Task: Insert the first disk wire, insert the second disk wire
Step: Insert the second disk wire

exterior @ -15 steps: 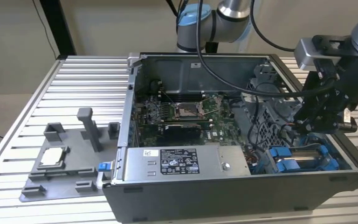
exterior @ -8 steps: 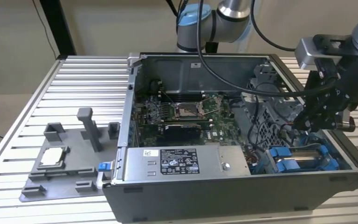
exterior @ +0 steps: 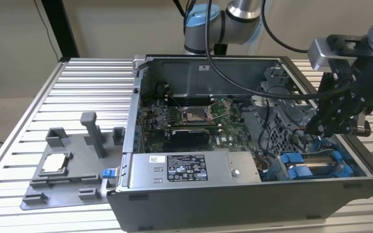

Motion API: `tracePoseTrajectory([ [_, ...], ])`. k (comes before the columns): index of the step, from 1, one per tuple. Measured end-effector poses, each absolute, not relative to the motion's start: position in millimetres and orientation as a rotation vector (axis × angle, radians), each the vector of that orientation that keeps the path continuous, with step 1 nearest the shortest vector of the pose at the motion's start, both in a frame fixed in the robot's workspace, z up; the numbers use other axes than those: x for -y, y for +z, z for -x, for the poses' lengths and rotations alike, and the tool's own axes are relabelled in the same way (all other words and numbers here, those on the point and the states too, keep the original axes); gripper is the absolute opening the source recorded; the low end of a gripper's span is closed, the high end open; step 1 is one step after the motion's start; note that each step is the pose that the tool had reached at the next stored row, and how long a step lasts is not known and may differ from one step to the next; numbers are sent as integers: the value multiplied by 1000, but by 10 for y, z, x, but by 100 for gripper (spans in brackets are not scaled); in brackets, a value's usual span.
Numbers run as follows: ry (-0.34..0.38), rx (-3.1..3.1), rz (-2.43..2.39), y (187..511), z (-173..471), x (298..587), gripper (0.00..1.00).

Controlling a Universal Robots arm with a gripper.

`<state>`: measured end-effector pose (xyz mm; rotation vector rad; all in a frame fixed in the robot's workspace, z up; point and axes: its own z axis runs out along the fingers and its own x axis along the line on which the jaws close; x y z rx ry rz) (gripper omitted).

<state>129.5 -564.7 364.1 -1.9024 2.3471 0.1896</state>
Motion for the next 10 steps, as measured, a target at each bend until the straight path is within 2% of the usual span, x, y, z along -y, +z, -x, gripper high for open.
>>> tracePoseTrajectory([
  [5,187,-2348,1903,3641,-1295,5647,100],
  [6,187,-2348,1903,3641,-1296,5647,0],
  [10,189,-2349,1904,3641,-1306,5647,0],
])
